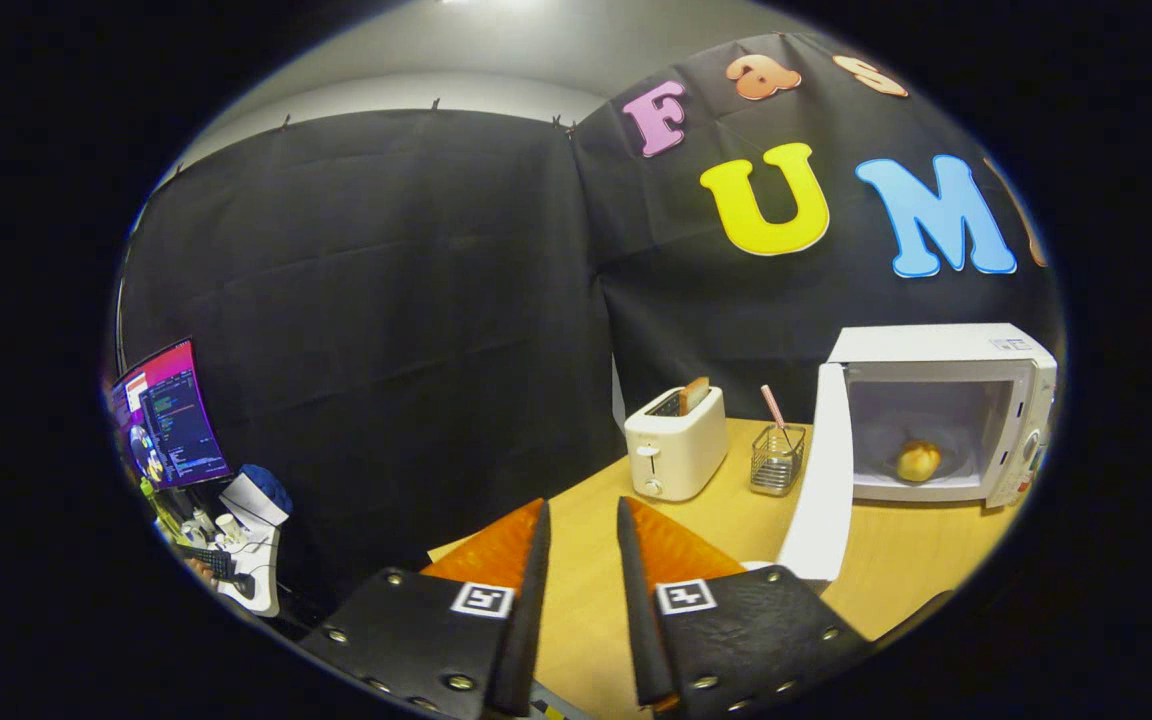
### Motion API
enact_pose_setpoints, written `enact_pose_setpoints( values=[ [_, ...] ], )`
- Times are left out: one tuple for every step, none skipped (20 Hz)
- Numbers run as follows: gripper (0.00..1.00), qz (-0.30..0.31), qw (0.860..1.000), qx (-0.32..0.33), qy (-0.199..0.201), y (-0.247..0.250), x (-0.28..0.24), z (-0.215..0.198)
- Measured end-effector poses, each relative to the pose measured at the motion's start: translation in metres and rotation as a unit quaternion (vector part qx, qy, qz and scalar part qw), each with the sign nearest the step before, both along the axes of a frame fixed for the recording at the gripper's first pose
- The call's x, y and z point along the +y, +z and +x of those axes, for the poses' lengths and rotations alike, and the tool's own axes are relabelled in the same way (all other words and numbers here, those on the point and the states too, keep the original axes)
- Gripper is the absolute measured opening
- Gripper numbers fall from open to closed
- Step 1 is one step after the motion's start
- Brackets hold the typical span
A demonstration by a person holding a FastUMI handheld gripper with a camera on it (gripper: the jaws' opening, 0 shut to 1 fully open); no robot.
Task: Open the microwave, put the food inside, and close the microwave door.
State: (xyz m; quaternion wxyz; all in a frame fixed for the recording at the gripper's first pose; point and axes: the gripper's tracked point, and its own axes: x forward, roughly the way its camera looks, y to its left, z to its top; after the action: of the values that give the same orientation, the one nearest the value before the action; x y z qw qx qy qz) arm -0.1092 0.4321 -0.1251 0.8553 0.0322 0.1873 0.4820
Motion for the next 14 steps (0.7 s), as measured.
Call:
enact_pose_setpoints(
  values=[
    [0.19,-0.014,1.000,-0.003,-0.008,-0.011,-0.002,0.003],
    [0.07,-0.021,1.000,0.001,-0.001,-0.020,0.002,0.002],
    [0.03,-0.032,0.999,0.006,0.003,-0.032,0.005,0.000],
    [0.03,-0.043,0.999,0.008,0.006,-0.042,0.005,0.000],
    [0.03,-0.054,0.999,0.005,0.002,-0.048,0.002,0.003],
    [0.03,-0.064,0.998,0.003,0.001,-0.055,0.000,0.005],
    [0.03,-0.072,0.997,0.004,-0.001,-0.062,-0.002,0.008],
    [0.03,-0.076,0.997,0.006,-0.004,-0.067,-0.005,0.010],
    [0.03,-0.079,0.997,0.007,-0.009,-0.070,-0.008,0.010],
    [0.03,-0.082,0.996,0.007,-0.016,-0.073,-0.012,0.014],
    [0.03,-0.083,0.996,0.009,-0.024,-0.074,-0.016,0.019],
    [0.03,-0.081,0.996,0.013,-0.030,-0.075,-0.019,0.022],
    [0.01,-0.078,0.996,0.019,-0.030,-0.075,-0.021,0.020],
    [0.01,-0.080,0.996,0.016,-0.033,-0.076,-0.024,0.020]
  ],
)
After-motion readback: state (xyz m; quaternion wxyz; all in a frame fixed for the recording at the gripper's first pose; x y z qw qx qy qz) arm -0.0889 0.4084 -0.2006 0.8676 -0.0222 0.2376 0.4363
